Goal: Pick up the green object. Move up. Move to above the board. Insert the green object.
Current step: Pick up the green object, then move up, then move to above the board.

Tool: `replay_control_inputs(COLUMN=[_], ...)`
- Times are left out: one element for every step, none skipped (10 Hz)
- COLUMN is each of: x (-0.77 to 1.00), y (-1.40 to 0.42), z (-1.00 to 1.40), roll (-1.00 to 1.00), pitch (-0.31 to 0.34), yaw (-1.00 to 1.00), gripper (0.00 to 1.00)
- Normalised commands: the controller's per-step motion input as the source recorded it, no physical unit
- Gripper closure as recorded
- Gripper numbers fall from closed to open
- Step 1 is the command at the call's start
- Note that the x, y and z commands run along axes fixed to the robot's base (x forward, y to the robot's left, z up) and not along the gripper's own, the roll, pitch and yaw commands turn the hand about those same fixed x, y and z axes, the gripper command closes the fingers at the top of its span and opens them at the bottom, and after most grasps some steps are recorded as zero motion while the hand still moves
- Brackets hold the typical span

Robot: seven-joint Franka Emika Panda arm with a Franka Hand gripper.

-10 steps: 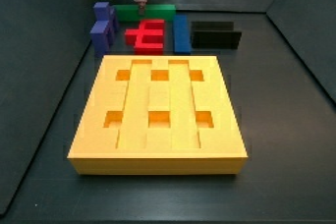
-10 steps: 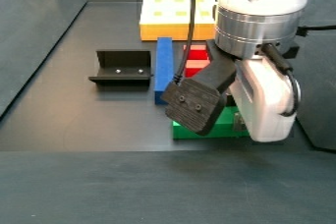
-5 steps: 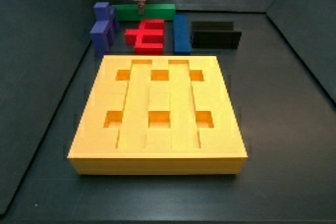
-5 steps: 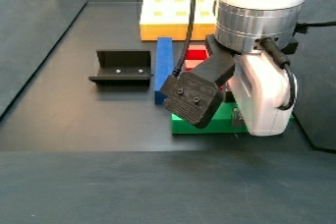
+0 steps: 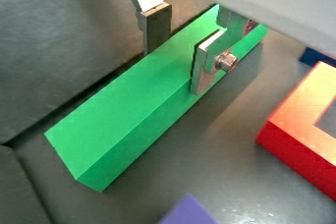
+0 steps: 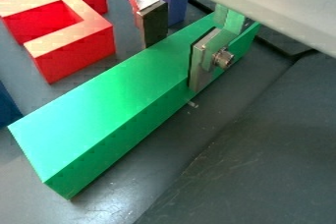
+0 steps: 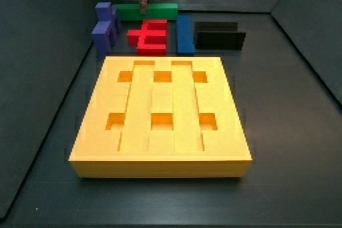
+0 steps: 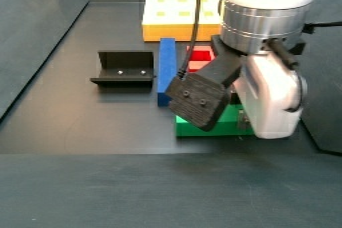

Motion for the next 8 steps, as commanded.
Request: replay_control_inputs(x=[0.0, 0.0, 0.05, -0.01, 0.01, 0.0, -0.01, -0.05], y=[0.0, 0.0, -0.09, -0.07, -0.03, 0.0, 0.01, 0.0], z=[0.0, 0.83, 0.86, 0.57, 0.28, 1.4, 1.4, 1.4], roll=[0.0, 0.0, -0.02, 0.01, 0.05, 0.0, -0.03, 0.02], pitch=[0.0, 0.0, -0.006, 0.051, 0.058, 0.0, 0.003, 0.033], yaw=[0.0, 0.0, -0.04, -0.03, -0.01, 0.0, 0.0, 0.0], gripper=[1.0, 1.0, 1.0, 1.0, 1.0, 1.0, 1.0, 1.0])
